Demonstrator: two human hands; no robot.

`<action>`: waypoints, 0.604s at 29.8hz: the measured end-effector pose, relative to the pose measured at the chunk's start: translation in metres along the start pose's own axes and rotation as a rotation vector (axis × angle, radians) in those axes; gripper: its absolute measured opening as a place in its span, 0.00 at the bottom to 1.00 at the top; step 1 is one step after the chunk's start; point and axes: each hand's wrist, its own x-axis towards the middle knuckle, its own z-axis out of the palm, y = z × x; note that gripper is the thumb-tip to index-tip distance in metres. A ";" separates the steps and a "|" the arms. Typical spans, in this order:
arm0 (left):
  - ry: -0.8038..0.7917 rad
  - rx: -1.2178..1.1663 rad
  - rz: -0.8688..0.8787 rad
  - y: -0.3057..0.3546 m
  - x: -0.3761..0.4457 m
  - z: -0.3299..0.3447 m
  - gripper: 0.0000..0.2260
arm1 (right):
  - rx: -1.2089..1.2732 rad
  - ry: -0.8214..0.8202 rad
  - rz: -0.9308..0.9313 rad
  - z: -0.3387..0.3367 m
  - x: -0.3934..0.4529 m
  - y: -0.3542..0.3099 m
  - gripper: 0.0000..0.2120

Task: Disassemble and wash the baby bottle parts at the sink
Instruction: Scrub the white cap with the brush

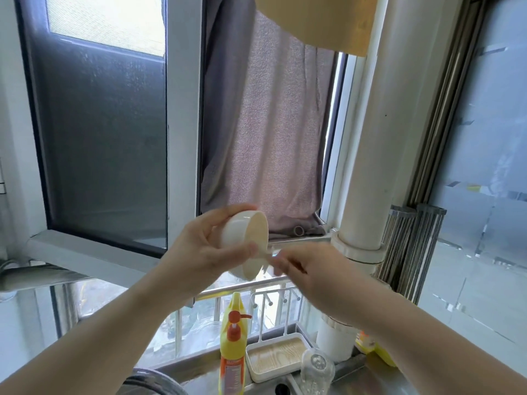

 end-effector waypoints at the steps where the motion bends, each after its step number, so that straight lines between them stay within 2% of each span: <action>1: -0.006 0.004 -0.013 0.001 0.001 0.000 0.22 | -0.321 0.198 -0.081 -0.001 0.003 0.005 0.20; 3: -0.011 0.010 -0.031 0.002 0.002 0.000 0.22 | -0.583 0.482 -0.167 -0.001 0.004 0.010 0.18; 4: -0.012 0.019 -0.022 0.003 0.002 0.000 0.23 | -0.579 0.537 -0.187 0.001 0.004 0.010 0.17; 5: -0.012 0.034 -0.002 0.003 0.002 -0.001 0.24 | -0.508 0.512 -0.186 0.004 0.006 0.009 0.19; 7: 0.009 0.076 0.030 0.001 0.001 -0.003 0.25 | -0.250 0.311 -0.135 0.009 0.007 0.004 0.22; 10: 0.051 0.249 0.060 -0.006 -0.003 -0.004 0.25 | 0.182 -0.147 0.069 0.004 0.001 -0.003 0.18; 12: 0.070 0.406 0.083 -0.012 -0.006 -0.002 0.27 | 0.431 -0.304 0.161 -0.002 0.001 -0.003 0.18; 15: 0.059 0.508 0.142 -0.017 -0.009 0.005 0.30 | 0.803 -0.302 0.267 -0.006 0.003 -0.008 0.18; 18: 0.002 0.381 0.185 -0.018 -0.006 0.004 0.32 | 0.873 -0.270 0.257 0.000 0.004 -0.011 0.18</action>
